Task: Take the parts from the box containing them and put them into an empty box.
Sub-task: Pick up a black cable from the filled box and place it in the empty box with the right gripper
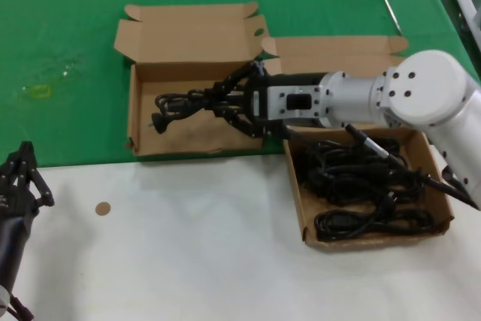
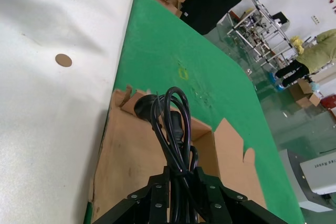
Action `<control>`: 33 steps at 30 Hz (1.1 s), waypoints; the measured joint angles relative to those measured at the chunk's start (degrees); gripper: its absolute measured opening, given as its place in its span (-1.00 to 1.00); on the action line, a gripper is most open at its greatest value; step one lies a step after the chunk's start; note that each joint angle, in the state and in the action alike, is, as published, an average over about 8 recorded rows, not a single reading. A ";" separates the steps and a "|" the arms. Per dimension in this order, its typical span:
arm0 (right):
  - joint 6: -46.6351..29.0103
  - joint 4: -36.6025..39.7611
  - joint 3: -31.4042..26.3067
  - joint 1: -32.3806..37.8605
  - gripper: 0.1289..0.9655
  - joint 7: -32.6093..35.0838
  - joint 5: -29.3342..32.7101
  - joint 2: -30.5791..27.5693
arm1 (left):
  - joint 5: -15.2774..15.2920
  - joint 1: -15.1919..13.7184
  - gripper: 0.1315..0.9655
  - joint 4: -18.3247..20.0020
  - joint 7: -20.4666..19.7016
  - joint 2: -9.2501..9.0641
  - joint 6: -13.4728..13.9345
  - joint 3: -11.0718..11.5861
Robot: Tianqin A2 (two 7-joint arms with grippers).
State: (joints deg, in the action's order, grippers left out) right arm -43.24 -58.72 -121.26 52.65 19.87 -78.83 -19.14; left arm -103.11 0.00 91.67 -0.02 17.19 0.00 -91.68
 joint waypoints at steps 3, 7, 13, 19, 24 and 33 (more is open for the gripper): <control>0.47 1.35 -0.13 0.19 -0.74 0.98 -0.12 0.85 | 0.00 0.00 -0.95 0.00 0.00 0.00 0.00 0.00; 0.89 3.07 -0.27 0.48 -0.74 2.41 -0.43 1.94 | 0.00 0.00 -0.95 0.00 0.00 0.00 0.00 0.00; 1.60 5.74 -0.25 1.21 -0.74 4.93 -1.02 3.50 | 0.00 0.00 -0.95 0.00 0.00 0.00 0.00 0.00; 2.31 8.54 -0.20 2.05 -0.70 7.25 -1.29 4.61 | 0.00 0.00 -0.95 0.00 0.00 0.00 0.00 0.00; 2.59 10.48 -0.08 2.56 -0.64 8.75 -1.55 5.09 | 0.00 0.00 -0.95 0.00 0.00 0.00 0.00 0.00; 2.74 12.75 0.23 3.37 -0.37 10.49 -1.99 5.51 | 0.00 0.00 -0.95 0.00 0.00 0.00 0.00 0.00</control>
State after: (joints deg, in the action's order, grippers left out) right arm -40.50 -45.97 -121.03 56.02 30.37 -80.82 -13.63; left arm -103.11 0.00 91.67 -0.02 17.19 0.00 -91.68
